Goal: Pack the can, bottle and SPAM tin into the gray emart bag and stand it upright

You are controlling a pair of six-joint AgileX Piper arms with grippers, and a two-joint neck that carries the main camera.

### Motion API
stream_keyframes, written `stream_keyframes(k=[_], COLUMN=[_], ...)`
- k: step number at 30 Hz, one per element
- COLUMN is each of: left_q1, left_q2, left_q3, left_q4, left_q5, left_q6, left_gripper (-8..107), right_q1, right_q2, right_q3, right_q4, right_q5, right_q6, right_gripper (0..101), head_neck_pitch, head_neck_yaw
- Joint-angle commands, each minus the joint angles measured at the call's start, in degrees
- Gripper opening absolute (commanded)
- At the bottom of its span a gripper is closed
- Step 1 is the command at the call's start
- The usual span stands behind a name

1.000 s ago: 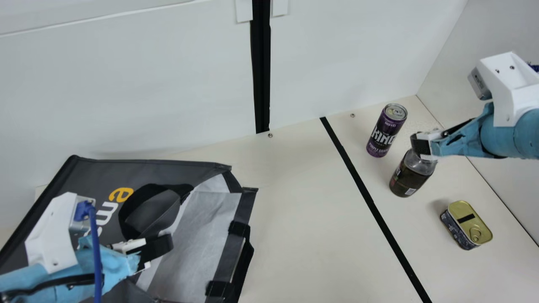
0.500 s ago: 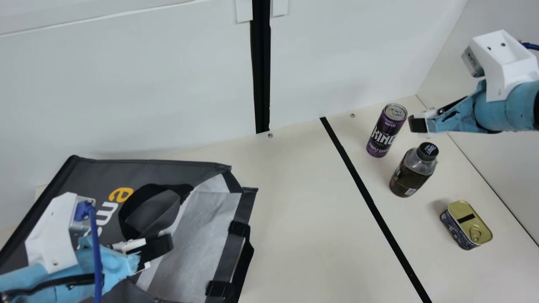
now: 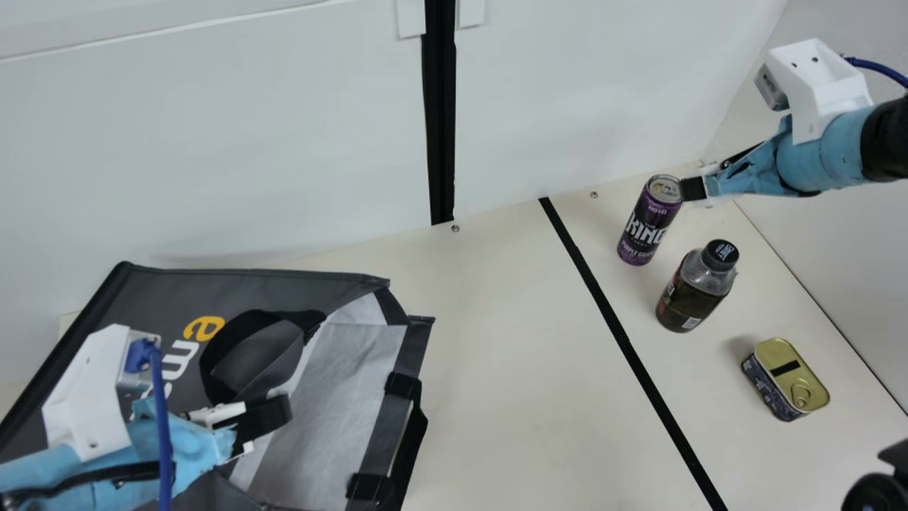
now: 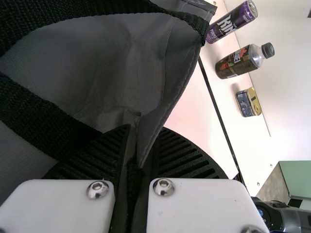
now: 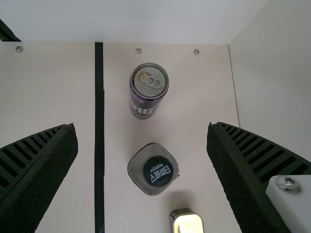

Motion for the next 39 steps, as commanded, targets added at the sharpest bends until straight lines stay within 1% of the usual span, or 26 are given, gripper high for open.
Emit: stream_keyframes(k=[1, 13, 26, 32, 39], left_q1=[0.0, 0.0, 0.0, 0.0, 0.0], left_q2=[0.0, 0.0, 0.0, 0.0, 0.0], left_q3=[0.0, 0.0, 0.0, 0.0, 0.0], left_q4=[0.0, 0.0, 0.0, 0.0, 0.0], left_q5=[0.0, 0.0, 0.0, 0.0, 0.0], left_q6=[0.0, 0.0, 0.0, 0.0, 0.0], left_gripper=[-8, -8, -8, -8, -8], right_q1=[0.2, 2.0, 3.7, 4.3, 4.9], right_q2=[1.6, 10.1, 18.5, 21.8, 25.1], right_q3=[-1.1, -7.2, -13.4, -15.2, -16.5], right_q4=[-0.6, -3.5, -4.1, -4.5, -5.1], right_q5=[0.0, 0.0, 0.0, 0.0, 0.0], right_q6=[0.1, 0.7, 1.3, 1.5, 1.8], right_gripper=[95, 95, 95, 95, 95], head_neck_pitch=[-1.2, -1.2, -1.2, -1.2, -1.2], head_neck_yaw=[-0.1, -0.1, -0.1, -0.1, -0.1])
